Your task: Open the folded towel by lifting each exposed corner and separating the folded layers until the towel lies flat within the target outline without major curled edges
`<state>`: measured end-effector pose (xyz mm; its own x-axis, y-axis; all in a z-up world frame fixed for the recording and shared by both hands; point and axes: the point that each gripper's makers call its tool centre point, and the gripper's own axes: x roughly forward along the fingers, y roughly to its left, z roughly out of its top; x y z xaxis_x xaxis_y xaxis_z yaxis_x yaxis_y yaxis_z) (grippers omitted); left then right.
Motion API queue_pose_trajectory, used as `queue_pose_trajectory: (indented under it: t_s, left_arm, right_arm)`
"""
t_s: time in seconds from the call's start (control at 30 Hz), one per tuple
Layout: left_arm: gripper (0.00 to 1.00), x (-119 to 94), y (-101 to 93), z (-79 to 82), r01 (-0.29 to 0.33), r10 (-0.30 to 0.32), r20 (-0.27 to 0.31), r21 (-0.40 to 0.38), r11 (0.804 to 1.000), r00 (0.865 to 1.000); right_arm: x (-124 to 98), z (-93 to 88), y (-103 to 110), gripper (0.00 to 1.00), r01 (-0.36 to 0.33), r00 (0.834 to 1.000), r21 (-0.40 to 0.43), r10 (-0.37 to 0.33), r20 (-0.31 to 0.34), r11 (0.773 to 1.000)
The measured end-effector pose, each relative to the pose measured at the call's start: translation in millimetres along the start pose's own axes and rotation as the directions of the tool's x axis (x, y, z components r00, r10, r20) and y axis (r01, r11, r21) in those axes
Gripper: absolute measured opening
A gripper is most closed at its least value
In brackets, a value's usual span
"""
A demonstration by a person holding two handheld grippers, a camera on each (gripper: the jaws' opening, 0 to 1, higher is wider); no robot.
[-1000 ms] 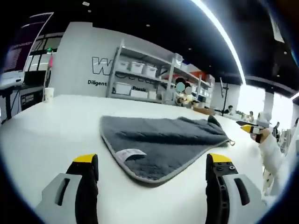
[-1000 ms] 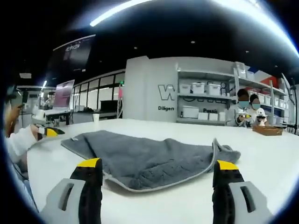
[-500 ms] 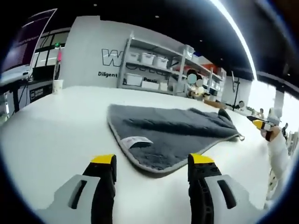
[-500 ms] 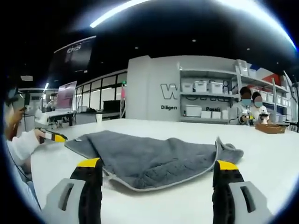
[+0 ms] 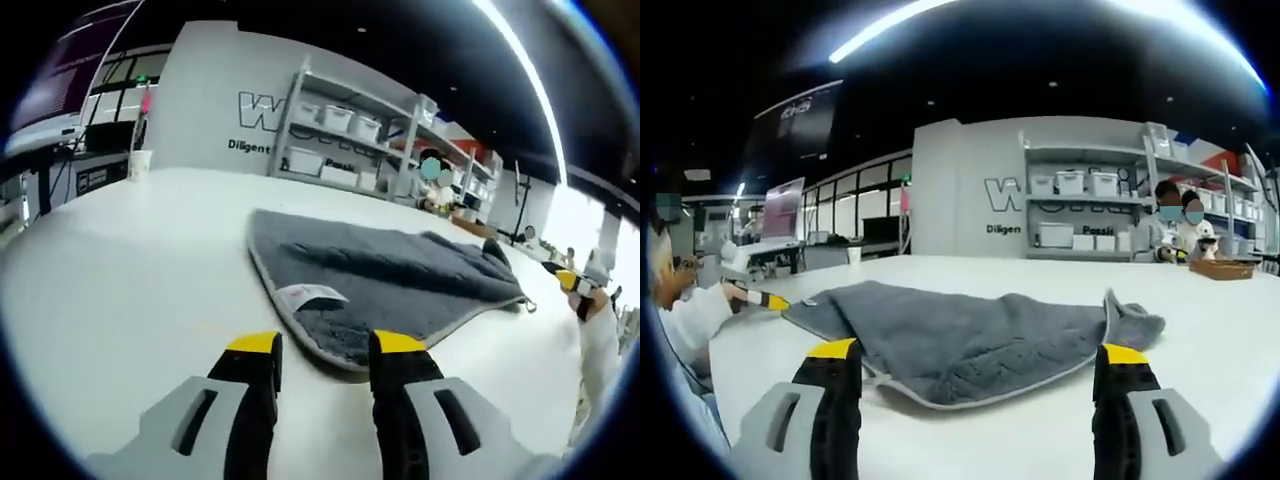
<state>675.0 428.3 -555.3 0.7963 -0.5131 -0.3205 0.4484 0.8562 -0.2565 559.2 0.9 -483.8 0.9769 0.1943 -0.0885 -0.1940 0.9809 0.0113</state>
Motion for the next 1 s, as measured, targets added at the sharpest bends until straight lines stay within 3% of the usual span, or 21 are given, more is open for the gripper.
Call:
queue_pose_trajectory:
  t_s: [0.2,0.33,0.67,1.0]
  left_arm:
    - [0.2,3,-5.9,-4.1,0.017,-0.015,-0.026,0.05,0.999,1.0]
    - [0.04,3,-16.3,-8.0,0.078,-0.075,-0.049,0.07,0.994,0.996]
    - [0.02,-16,-6.9,1.8,0.072,-0.069,-0.061,0.065,0.995,0.996]
    - [0.02,-29,-1.0,-12.0,0.087,-0.084,-0.109,0.021,0.996,0.99]
  right_arm:
    - [0,0.5,-2,0.96,-0.002,1.0,0.005,0.002,0.001,1.0]
    - [-1,0.5,-3,0.95,0.003,1.0,0.006,-0.003,0.0,1.0]
    - [-2,2.3,-5,0.94,0.009,1.0,0.005,-0.009,0.003,1.0]
    - [-3,0.3,-3,0.93,0.014,1.0,0.009,-0.014,-0.005,1.0]
